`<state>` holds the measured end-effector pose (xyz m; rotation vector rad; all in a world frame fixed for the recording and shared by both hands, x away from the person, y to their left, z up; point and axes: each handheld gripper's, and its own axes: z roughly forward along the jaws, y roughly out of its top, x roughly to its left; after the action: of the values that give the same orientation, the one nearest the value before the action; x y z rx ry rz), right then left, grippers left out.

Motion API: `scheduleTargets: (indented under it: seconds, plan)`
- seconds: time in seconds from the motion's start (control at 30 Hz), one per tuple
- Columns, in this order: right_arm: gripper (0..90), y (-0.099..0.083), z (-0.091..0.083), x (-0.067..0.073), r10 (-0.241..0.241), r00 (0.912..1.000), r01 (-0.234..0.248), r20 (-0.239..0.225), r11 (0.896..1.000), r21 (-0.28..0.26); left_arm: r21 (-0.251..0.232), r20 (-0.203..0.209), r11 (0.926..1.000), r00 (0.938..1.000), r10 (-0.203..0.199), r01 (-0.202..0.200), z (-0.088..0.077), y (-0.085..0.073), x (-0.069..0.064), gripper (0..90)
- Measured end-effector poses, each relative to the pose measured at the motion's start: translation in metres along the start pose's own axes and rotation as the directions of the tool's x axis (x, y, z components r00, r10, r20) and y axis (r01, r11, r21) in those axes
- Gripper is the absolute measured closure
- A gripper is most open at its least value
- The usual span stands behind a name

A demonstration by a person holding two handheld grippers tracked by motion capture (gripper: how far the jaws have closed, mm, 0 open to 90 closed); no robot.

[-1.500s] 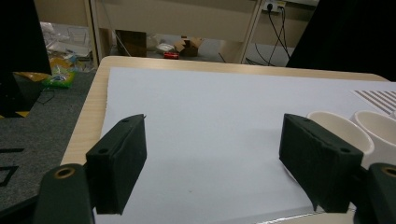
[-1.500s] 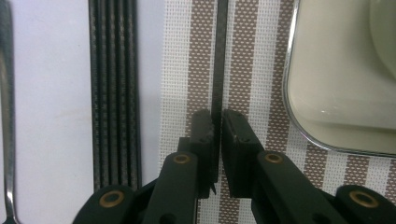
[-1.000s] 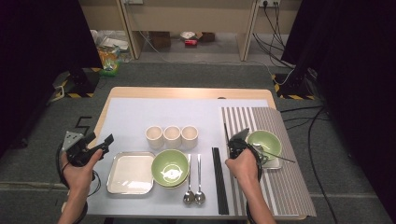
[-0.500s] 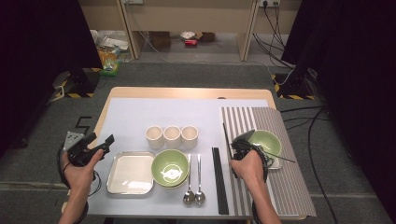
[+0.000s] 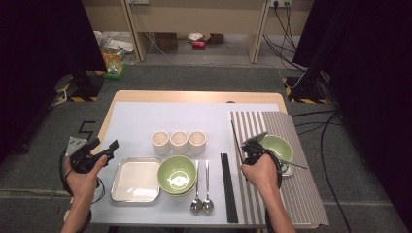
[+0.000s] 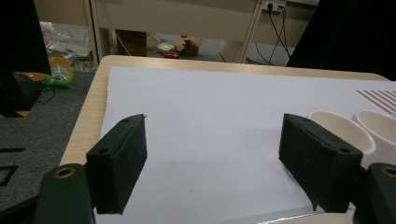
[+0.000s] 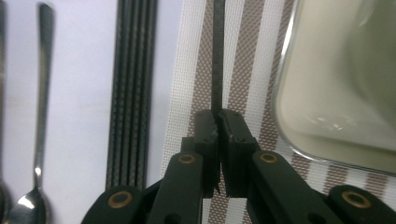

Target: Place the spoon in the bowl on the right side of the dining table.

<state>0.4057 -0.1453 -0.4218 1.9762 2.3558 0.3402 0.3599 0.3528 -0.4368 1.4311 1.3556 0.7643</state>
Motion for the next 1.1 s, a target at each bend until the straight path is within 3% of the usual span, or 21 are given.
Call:
scheduleTargets:
  seconds: [0.43, 0.63, 0.83, 1.03, 1.1]
  plan:
    - [86.0, 0.003, -0.042, -0.012, -0.018, 0.9998, 0.018, -0.003, 0.996, -0.084, 0.0, -0.002, 1.0, 1.0, 0.001, -0.001, 0.0, 0.0, 0.001, 22.7]
    - [86.1, 0.007, -0.055, -0.018, -0.035, 0.9994, 0.034, -0.003, 0.995, -0.092, 0.0, -0.003, 1.0, 1.0, -0.001, 0.001, -0.001, 0.0, 0.001, 22.8]
    - [86.1, 0.012, -0.065, -0.024, -0.088, 0.9961, 0.088, 0.002, 0.992, -0.086, -0.001, -0.002, 1.0, 1.0, -0.001, 0.001, -0.001, 0.0, 0.002, 22.8]
    - [86.0, 0.016, -0.076, -0.029, -0.159, 0.9869, 0.161, 0.027, 0.984, -0.078, -0.002, -0.005, 1.0, 1.0, -0.003, 0.003, -0.001, 0.0, 0.002, 22.8]
    - [86.0, 0.018, -0.081, -0.033, -0.195, 0.9797, 0.198, 0.044, 0.977, -0.078, -0.001, -0.004, 1.0, 1.0, -0.004, 0.004, -0.001, 0.0, 0.002, 22.8]
